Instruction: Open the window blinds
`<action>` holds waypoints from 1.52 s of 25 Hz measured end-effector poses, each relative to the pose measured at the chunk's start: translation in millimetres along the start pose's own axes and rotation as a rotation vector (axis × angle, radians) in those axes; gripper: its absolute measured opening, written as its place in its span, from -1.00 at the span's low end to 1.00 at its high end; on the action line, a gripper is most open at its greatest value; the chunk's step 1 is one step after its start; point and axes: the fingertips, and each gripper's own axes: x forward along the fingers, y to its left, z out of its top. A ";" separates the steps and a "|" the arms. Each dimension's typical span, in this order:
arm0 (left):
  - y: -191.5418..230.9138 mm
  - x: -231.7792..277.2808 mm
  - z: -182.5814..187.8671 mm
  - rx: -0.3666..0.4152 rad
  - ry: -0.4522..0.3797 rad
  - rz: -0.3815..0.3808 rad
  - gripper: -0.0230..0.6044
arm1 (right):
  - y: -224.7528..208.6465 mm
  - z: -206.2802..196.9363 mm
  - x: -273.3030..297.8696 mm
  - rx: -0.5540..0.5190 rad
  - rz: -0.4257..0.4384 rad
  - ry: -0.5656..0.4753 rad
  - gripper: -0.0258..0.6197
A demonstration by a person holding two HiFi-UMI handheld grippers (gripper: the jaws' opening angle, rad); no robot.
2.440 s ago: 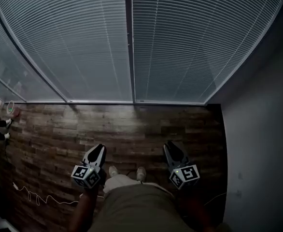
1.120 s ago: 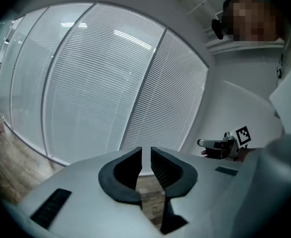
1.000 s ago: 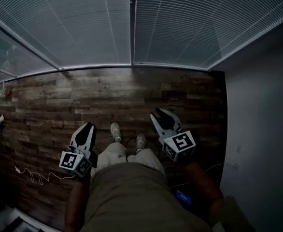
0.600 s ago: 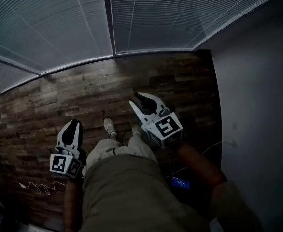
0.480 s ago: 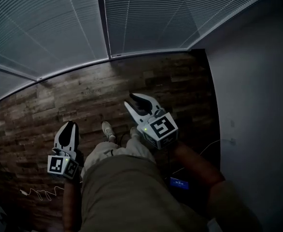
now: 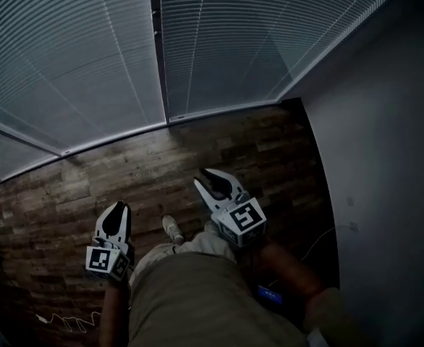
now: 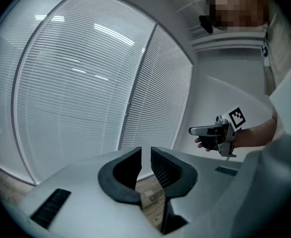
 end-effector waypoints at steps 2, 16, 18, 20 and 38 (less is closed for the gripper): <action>2.7 -10.3 1.6 0.016 0.019 -0.023 -0.71 | 13.8 -10.5 -4.3 0.040 -0.025 0.012 -0.62; 40.8 -23.3 20.1 -0.050 -0.040 -0.049 -0.82 | 49.3 23.3 34.9 0.024 0.010 -0.016 -0.62; 45.3 -23.2 18.5 -0.065 -0.040 -0.036 -0.87 | 50.2 29.9 41.1 0.016 0.019 -0.024 -0.62; 50.1 -19.7 13.7 -0.066 -0.040 -0.022 -0.88 | 48.9 26.8 48.7 0.006 0.038 -0.033 -0.62; 33.1 60.7 40.1 -0.323 -0.034 0.143 -0.89 | -51.9 57.0 51.5 -0.001 0.041 -0.051 -0.62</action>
